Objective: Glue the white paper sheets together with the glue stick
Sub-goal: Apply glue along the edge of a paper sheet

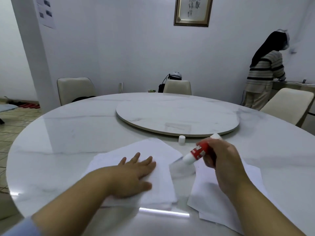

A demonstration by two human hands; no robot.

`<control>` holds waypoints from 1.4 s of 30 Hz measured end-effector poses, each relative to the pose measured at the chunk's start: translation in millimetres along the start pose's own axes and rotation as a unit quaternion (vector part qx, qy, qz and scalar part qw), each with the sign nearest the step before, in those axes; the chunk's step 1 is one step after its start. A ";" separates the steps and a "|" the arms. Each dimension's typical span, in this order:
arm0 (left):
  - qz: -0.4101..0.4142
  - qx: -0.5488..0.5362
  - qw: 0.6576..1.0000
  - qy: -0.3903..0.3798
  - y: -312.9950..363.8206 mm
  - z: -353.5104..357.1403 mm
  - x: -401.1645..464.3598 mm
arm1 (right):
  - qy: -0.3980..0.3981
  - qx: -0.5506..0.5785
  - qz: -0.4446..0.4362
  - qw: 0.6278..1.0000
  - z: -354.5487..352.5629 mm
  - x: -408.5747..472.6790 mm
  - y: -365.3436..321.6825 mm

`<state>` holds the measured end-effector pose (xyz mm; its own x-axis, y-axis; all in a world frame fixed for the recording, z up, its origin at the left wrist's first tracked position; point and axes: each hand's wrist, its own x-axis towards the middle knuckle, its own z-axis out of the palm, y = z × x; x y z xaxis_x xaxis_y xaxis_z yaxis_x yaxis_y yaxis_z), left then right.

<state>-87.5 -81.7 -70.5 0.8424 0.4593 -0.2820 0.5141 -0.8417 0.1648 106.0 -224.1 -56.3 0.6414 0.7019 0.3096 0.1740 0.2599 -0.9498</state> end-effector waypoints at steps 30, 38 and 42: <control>-0.135 -0.027 0.981 0.138 -7.6 25.3 14.1 | -0.204 -0.295 -0.048 0.932 98.8 40.8 17.0; -0.134 -0.020 0.982 0.134 -6.6 23.9 15.1 | -0.210 -0.342 -0.106 0.910 73.0 21.0 14.4; -0.134 -0.016 0.983 0.128 -6.4 22.9 15.3 | -0.255 -0.322 -0.107 0.905 55.8 1.6 4.2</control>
<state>-81.6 -75.9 -97.5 0.6874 0.7225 -0.0734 0.7240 -0.6737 0.1482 66.1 -184.9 -57.3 0.1422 0.9387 0.3140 0.7587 0.1004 -0.6437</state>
